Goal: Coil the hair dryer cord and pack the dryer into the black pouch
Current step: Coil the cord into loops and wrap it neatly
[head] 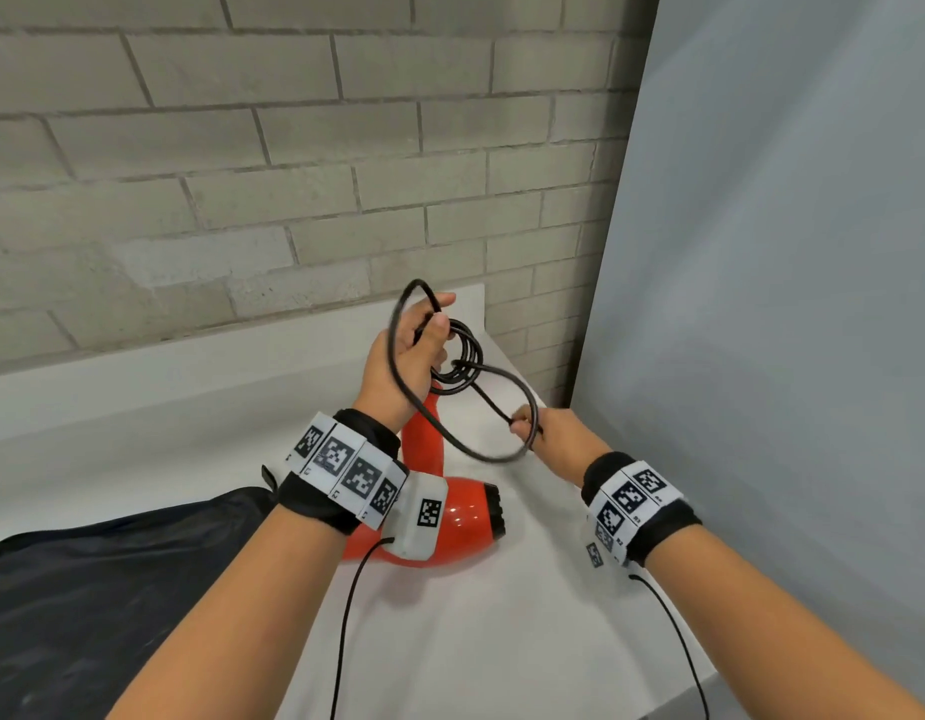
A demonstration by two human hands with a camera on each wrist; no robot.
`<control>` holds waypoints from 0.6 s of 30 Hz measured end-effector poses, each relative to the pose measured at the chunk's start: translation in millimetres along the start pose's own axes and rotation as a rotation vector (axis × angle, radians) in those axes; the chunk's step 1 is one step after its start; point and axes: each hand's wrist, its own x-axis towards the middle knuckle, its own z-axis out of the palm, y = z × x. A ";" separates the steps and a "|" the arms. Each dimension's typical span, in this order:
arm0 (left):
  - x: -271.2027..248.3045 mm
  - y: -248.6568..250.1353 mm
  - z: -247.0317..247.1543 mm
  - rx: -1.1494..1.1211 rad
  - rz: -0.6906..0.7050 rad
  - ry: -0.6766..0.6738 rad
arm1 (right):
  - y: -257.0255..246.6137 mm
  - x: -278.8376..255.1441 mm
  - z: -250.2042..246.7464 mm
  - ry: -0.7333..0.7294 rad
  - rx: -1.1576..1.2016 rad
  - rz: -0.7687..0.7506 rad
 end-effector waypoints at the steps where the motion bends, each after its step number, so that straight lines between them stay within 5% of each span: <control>1: 0.0 0.4 1.7 -0.006 -0.014 -0.004 | 3.7 -0.4 0.1 -0.077 -0.118 0.051; 4: -1.2 0.3 8.6 -0.010 -0.039 -0.028 | -3.8 -0.9 -2.8 -0.199 -0.195 0.070; 9: -6.1 5.1 18.2 0.065 0.022 -0.113 | -30.0 7.9 -6.9 0.070 0.310 -0.287; 12: -8.3 10.3 21.0 0.073 0.042 -0.119 | -50.1 5.2 -13.3 0.110 0.537 -0.462; 18: -11.1 13.7 18.2 0.105 0.061 -0.145 | -57.6 8.0 -11.8 0.180 0.636 -0.534</control>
